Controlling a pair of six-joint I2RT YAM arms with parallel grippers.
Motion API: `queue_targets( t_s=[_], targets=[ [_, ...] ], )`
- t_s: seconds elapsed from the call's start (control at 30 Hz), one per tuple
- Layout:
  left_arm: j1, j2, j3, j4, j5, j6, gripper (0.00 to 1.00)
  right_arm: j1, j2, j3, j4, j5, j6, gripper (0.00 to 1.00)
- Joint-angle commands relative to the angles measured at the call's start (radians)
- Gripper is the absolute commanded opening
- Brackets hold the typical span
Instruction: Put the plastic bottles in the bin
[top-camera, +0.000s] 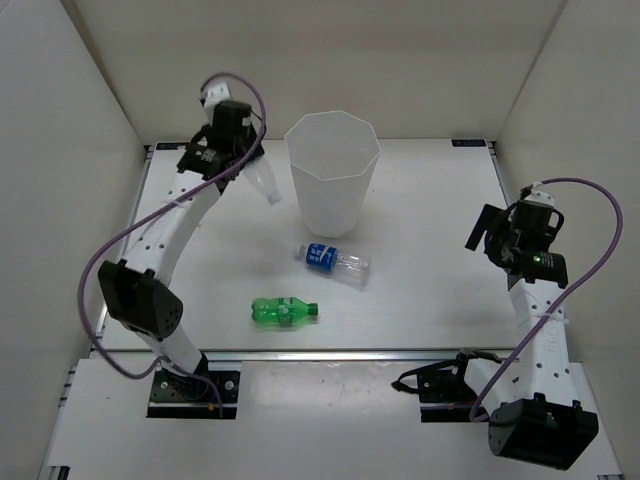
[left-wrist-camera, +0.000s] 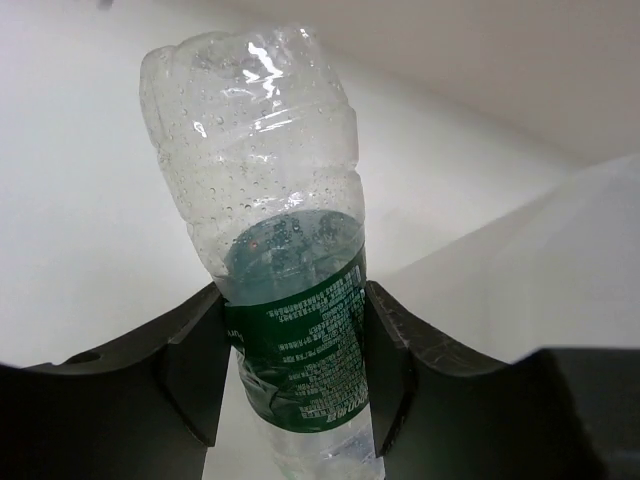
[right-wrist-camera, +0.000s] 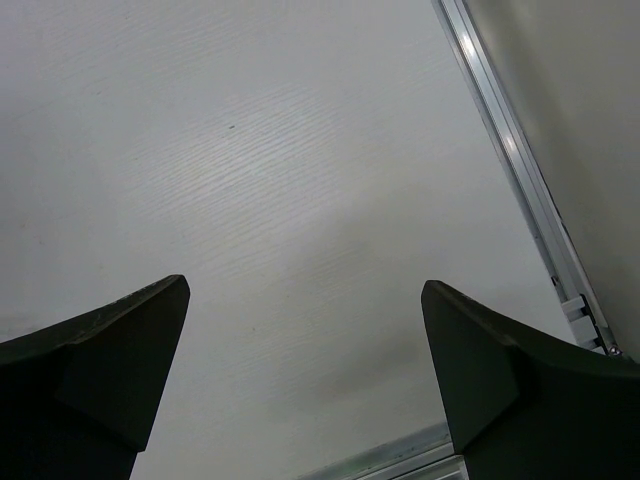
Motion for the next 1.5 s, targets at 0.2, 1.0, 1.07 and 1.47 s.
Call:
queue_targets(
  t_s=[0.2,1.0,1.07,1.47],
  targets=[
    [-0.214,-0.017,0.434,0.239,-0.130,0.234,0.52,0.025,-0.062,-0.059,0.084,-0.045,0.012,1.00],
    [-0.205,-0.009,0.368,0.117,0.002,0.173,0.99,0.533,0.025,-0.076,0.229,-0.226,-0.123,1.00],
    [-0.147,-0.108,0.144,0.058,0.080,0.138,0.99,0.621,0.065,-0.089,0.280,-0.243,-0.202,0.99],
    [0.161,-0.764,-0.776,-0.169,0.194,0.001,0.99,0.749,0.441,0.032,0.458,-0.450,-0.430,0.99]
  ],
)
